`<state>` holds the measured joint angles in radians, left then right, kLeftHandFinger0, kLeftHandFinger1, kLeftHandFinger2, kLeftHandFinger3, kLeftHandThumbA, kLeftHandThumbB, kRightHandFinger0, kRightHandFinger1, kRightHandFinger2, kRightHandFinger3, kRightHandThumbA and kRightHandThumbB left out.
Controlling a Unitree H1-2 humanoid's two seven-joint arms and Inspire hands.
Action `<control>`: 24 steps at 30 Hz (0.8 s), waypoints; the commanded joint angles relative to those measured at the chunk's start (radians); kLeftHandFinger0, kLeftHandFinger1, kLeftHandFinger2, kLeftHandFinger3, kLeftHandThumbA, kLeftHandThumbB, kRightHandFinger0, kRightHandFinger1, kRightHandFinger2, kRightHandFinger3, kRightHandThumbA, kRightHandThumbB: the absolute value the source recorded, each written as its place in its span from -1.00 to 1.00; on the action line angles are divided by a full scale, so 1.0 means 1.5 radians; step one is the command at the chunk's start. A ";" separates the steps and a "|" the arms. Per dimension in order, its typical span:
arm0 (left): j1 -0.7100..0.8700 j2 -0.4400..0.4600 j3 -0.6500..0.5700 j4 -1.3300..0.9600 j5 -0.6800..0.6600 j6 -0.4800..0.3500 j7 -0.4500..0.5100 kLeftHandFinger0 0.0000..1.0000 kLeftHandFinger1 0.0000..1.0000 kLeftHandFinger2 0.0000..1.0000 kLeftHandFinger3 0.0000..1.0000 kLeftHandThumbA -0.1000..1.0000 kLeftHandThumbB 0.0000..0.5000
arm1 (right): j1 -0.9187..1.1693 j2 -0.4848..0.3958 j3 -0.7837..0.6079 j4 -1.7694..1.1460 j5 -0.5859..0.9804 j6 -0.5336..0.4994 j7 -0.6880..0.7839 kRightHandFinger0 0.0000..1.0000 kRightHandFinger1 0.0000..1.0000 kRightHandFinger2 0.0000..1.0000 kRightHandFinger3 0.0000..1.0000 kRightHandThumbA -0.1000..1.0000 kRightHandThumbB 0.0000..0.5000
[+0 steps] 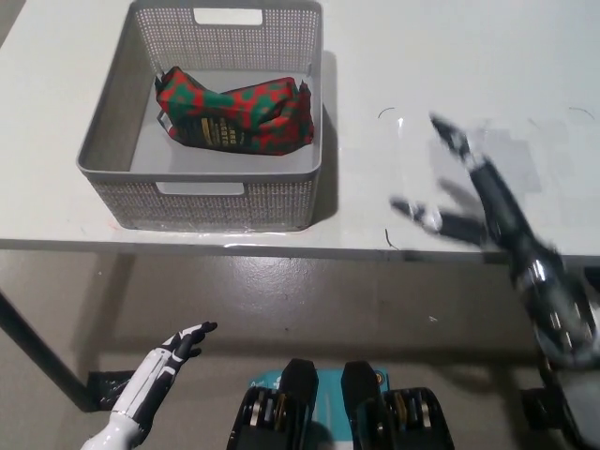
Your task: Use the right hand to pick up a bag of coffee beans on the right hand side and place it into a container on the left hand side
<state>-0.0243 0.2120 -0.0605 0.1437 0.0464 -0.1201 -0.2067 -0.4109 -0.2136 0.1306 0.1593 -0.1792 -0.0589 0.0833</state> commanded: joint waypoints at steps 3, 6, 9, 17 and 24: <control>-0.002 0.010 0.004 -0.011 0.001 -0.037 0.004 1.00 1.00 1.00 1.00 1.00 -0.39 | 0.211 0.024 -0.071 -0.236 0.493 -0.005 0.171 1.00 1.00 1.00 1.00 1.00 0.64; -0.004 0.009 0.007 -0.009 -0.002 -0.036 0.006 1.00 1.00 1.00 1.00 1.00 -0.33 | 0.248 0.041 -0.078 -0.206 0.545 0.036 0.210 1.00 1.00 1.00 1.00 1.00 0.81; -0.002 0.006 0.012 -0.010 -0.007 -0.035 0.009 1.00 1.00 1.00 1.00 1.00 -0.31 | 0.280 0.053 -0.080 -0.166 0.561 0.049 0.243 1.00 1.00 1.00 1.00 1.00 0.71; 0.009 -0.007 0.016 -0.002 -0.015 -0.064 0.018 1.00 1.00 1.00 1.00 1.00 -0.33 | 0.307 0.049 -0.074 -0.070 0.468 -0.011 0.247 1.00 1.00 1.00 1.00 1.00 0.57; 0.008 -0.011 0.027 0.002 -0.017 -0.084 0.025 1.00 1.00 1.00 1.00 1.00 -0.37 | 0.283 0.044 -0.069 -0.021 0.387 -0.067 0.223 1.00 1.00 1.00 1.00 1.00 0.59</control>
<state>-0.0073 0.2012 -0.0488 0.1474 0.0448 -0.1461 -0.2035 0.0436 -0.1595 0.0653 0.1285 0.2625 -0.0462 0.3034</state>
